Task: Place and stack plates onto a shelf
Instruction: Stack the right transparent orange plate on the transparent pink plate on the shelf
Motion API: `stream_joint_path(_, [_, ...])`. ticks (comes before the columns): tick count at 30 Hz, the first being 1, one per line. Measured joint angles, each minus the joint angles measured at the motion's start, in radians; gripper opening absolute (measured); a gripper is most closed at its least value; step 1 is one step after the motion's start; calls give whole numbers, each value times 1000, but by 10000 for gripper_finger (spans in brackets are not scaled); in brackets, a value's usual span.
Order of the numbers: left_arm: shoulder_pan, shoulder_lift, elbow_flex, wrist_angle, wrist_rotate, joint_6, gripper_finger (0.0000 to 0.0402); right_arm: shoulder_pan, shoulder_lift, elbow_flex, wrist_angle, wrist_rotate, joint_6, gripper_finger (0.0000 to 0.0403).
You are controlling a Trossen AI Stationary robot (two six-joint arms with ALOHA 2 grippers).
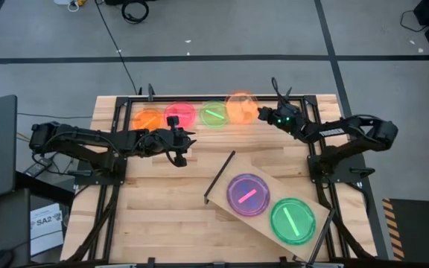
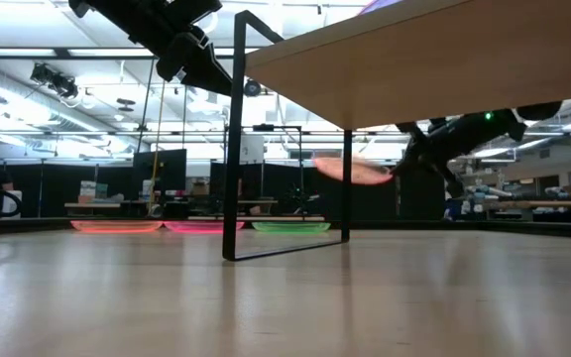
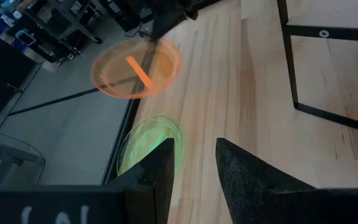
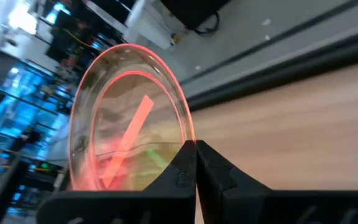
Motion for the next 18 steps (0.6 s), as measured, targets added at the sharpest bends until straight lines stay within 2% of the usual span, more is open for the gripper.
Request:
stream_joint_path(12, [0, 0, 0, 0, 0, 0, 126, 0, -180, 0, -14, -2, -23, 5])
stream_joint_path(18, [0, 0, 0, 0, 0, 0, 126, 0, -253, 0, -16, -60, -17, 5])
